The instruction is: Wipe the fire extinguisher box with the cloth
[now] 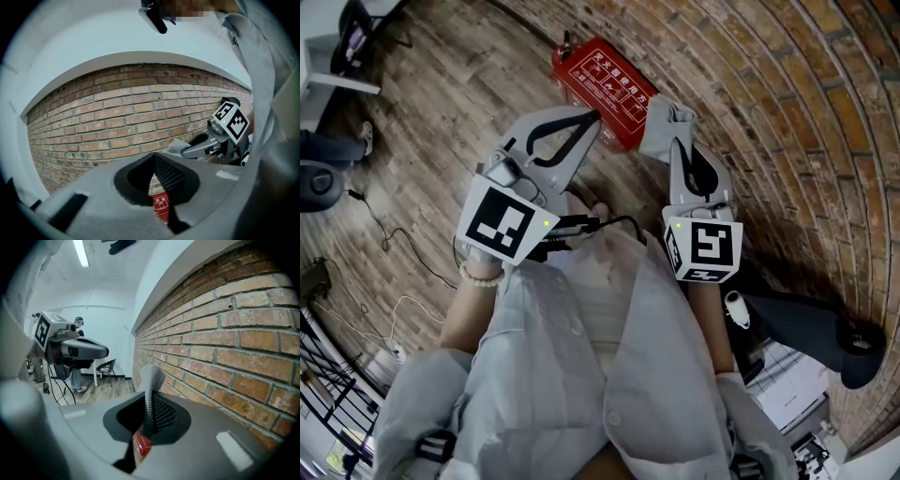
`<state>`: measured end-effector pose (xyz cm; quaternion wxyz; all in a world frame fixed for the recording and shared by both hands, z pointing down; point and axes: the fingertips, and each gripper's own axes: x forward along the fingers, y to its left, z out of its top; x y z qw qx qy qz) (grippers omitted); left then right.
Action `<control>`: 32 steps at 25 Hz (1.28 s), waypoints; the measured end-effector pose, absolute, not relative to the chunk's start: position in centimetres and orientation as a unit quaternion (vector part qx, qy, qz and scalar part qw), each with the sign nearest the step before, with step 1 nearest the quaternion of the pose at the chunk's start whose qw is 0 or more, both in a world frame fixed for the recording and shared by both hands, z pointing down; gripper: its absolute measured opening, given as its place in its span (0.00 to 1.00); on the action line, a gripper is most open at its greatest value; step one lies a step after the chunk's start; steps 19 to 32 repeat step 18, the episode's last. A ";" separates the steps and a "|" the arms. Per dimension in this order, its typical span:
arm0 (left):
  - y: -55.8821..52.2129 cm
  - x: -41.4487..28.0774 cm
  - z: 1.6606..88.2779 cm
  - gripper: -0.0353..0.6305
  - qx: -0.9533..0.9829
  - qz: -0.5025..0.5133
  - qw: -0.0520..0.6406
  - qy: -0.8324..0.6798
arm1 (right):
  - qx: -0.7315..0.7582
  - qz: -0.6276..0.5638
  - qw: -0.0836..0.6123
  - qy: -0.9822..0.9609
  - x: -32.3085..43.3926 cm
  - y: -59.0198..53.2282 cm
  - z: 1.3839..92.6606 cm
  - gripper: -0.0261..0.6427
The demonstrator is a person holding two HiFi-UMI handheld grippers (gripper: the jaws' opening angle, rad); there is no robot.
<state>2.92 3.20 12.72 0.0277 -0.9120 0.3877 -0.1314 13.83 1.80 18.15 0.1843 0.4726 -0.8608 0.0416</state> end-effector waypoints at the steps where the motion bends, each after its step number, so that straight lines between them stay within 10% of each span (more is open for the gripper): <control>1: 3.2 2.9 12.7 0.05 -0.912 -0.131 0.028 0.389 | 0.472 0.042 0.184 -0.861 13.8 1.8 18.1 0.08; 32: 3.7 3.0 13.0 0.05 -0.910 -0.132 0.025 0.393 | 0.473 0.044 0.187 -0.860 14.3 2.1 18.5 0.08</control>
